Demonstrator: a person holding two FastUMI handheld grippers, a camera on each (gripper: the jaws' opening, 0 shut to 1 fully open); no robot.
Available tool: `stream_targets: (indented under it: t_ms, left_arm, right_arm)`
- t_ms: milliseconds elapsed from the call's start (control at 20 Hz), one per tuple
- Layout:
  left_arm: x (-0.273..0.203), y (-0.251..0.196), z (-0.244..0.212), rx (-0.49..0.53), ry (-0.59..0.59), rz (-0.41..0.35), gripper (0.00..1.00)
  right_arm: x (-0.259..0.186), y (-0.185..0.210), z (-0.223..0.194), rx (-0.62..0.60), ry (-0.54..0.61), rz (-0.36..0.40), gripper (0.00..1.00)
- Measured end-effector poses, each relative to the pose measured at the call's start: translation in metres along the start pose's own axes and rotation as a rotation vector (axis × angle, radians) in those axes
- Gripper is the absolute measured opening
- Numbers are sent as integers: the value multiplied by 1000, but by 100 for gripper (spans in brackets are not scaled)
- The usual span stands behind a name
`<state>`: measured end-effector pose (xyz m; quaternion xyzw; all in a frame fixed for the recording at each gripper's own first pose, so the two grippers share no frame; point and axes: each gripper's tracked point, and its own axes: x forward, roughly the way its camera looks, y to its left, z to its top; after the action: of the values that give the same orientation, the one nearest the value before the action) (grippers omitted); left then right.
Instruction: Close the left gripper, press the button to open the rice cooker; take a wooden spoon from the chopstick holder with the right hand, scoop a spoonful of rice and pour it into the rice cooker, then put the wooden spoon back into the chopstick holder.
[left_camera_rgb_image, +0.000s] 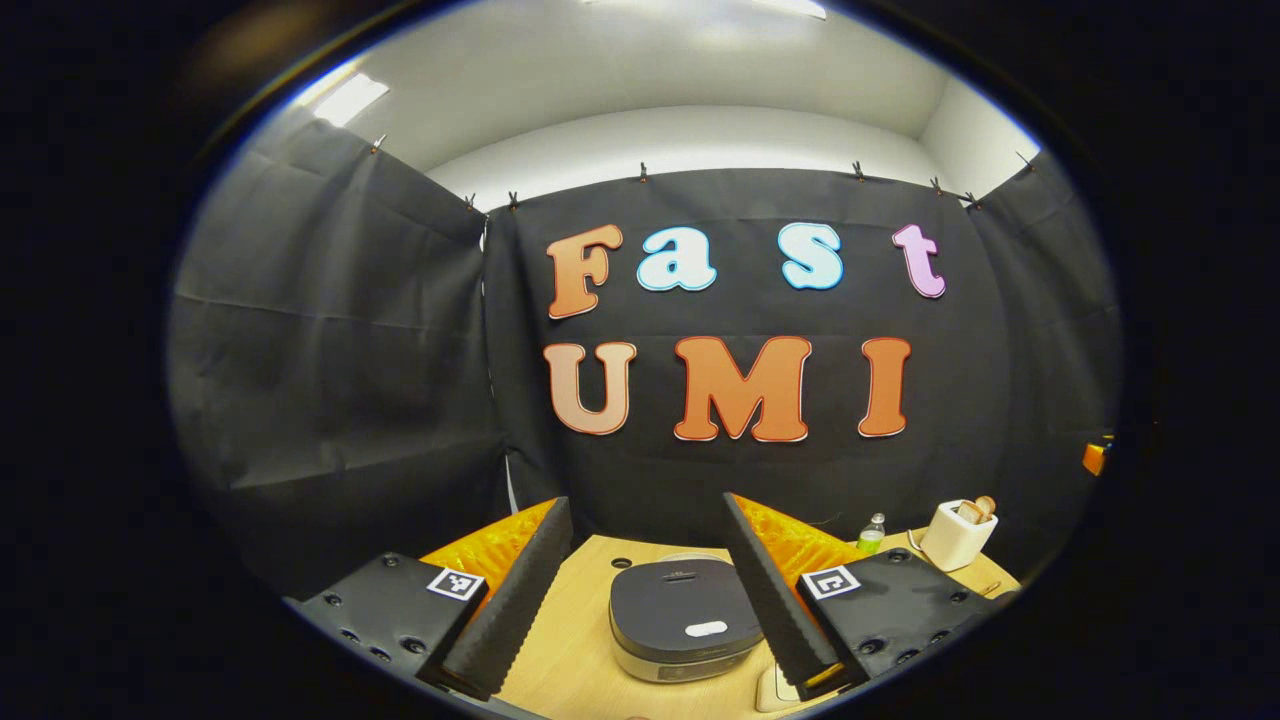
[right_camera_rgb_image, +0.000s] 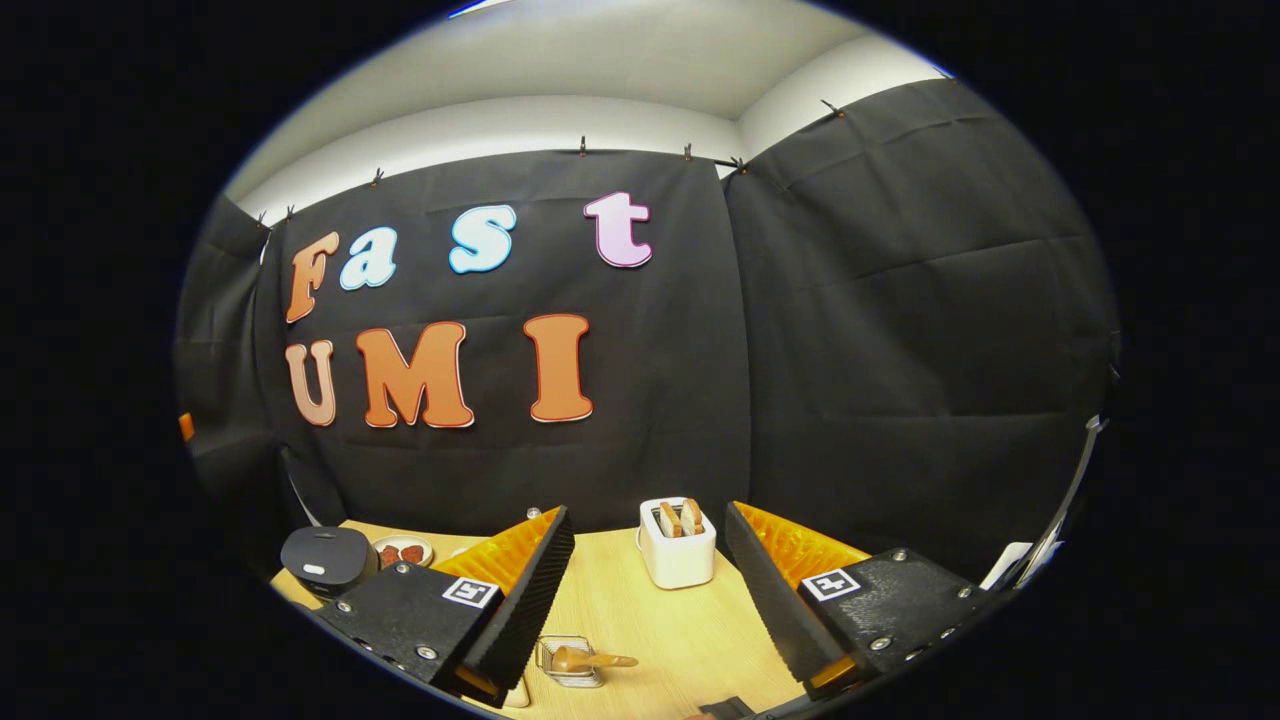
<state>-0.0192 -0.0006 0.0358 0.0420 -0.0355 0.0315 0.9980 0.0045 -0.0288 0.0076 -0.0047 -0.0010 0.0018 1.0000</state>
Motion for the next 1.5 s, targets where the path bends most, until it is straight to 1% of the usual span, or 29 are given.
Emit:
stream_targets:
  t_ms: [150, 350, 500, 550, 650, 750, 800, 850, 900, 1050, 1150, 1300, 1350, 1400, 1500]
  left_arm:
    - [7, 2, 3, -5, -2, -24, 100]
    - [17, 10, -7, -18, 30, -57, 64]
    - [22, 11, -11, -51, 36, -99, 37]
    - [22, 17, -9, -45, 34, -84, 28]
    - [27, 18, -13, -34, 46, -100, 10]
    - [33, 21, -20, -38, 57, -104, 5]
    - [28, 19, -17, -38, 60, -96, 10]
    - [33, 16, -17, -35, 59, -99, 0]
    - [36, 13, -23, -30, 74, -104, 4]
    - [39, -3, -33, -28, 110, -134, 4]
    - [44, -21, -42, -34, 135, -173, 4]
    - [54, -41, -69, -18, 188, -198, 4]
    - [58, -46, -79, -9, 210, -204, 8]
    - [60, -53, -91, 2, 238, -216, 4]
    - [65, -64, -112, 3, 292, -235, 4]
  right_arm:
    - [-5, 6, -1, 10, 4, -9, 95]
    - [-13, 11, 0, -22, -7, -45, 95]
    - [-19, 17, -3, -4, 2, -61, 95]
    - [-19, 18, -5, -3, -1, -70, 95]
    - [-21, 22, -9, -14, 2, -78, 95]
    - [-20, 28, -11, -24, 1, -76, 95]
    - [-20, 30, -10, -24, -2, -77, 95]
    - [-18, 33, -11, -23, -2, -73, 95]
    - [-17, 35, -13, -22, 7, -66, 95]
    - [-11, 39, -15, -23, 14, -39, 95]
    - [-7, 41, -13, -9, 16, -17, 95]
    - [-1, 34, -15, 14, 22, -19, 95]
    - [0, 31, -17, 20, 26, -20, 95]
    - [-1, 31, -18, 23, 31, -17, 95]
    - [-1, 27, -22, 16, 37, -20, 95]
